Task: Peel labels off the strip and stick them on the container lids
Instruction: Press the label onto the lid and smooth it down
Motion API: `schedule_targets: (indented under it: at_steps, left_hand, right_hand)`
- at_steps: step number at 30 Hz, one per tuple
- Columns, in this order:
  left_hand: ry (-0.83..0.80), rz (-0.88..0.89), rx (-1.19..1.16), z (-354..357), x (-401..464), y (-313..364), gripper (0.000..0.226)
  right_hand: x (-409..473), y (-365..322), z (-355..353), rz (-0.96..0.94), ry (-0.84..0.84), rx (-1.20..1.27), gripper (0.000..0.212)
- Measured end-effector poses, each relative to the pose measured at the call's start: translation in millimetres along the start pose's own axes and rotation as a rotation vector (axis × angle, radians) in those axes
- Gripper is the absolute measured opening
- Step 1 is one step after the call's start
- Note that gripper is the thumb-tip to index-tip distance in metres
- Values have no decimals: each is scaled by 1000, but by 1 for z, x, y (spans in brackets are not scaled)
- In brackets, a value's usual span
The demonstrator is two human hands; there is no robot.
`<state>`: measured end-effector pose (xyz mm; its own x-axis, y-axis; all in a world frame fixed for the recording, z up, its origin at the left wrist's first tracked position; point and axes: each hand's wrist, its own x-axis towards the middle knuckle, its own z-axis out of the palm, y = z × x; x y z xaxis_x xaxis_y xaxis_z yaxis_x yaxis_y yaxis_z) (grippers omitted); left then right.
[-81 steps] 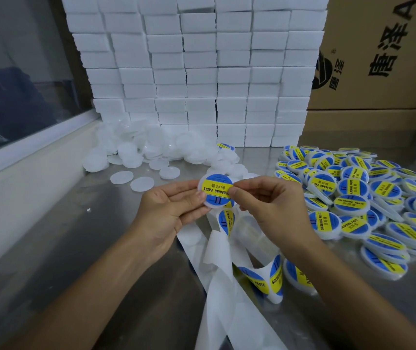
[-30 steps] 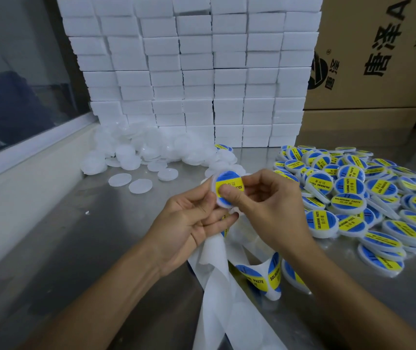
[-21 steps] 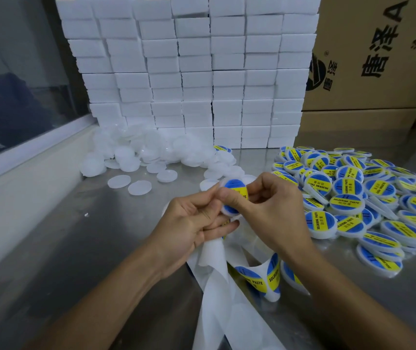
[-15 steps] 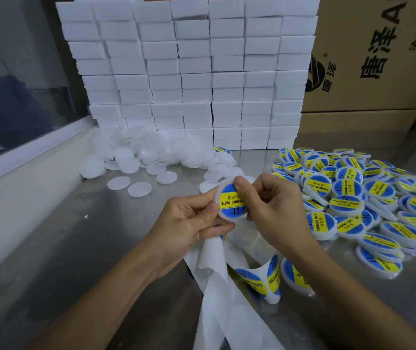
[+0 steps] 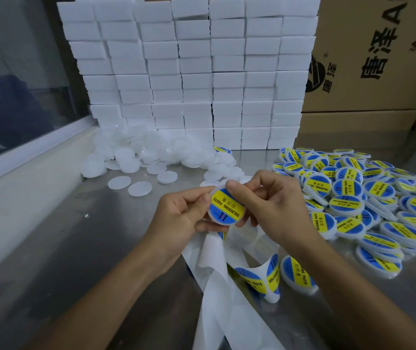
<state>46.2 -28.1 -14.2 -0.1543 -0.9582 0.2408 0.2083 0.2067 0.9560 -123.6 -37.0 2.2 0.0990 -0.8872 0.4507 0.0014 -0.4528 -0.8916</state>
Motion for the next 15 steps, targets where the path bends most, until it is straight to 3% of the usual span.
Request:
schedule_targets:
  at_steps: [3, 6, 11, 15]
  left_hand:
    - [6, -9, 40, 4, -3, 0, 30]
    - [93, -43, -3, 4, -1, 1, 31]
    - [170, -43, -1, 1, 0, 5, 21]
    - [165, -22, 9, 5, 0, 3, 21]
  right_hand:
    - [0, 0, 0, -16, 41, -67, 35]
    - [0, 6, 1, -39, 7, -176, 10]
    - [-4, 9, 2, -286, -84, -635, 63]
    - [-2, 7, -5, -343, -32, -681, 59]
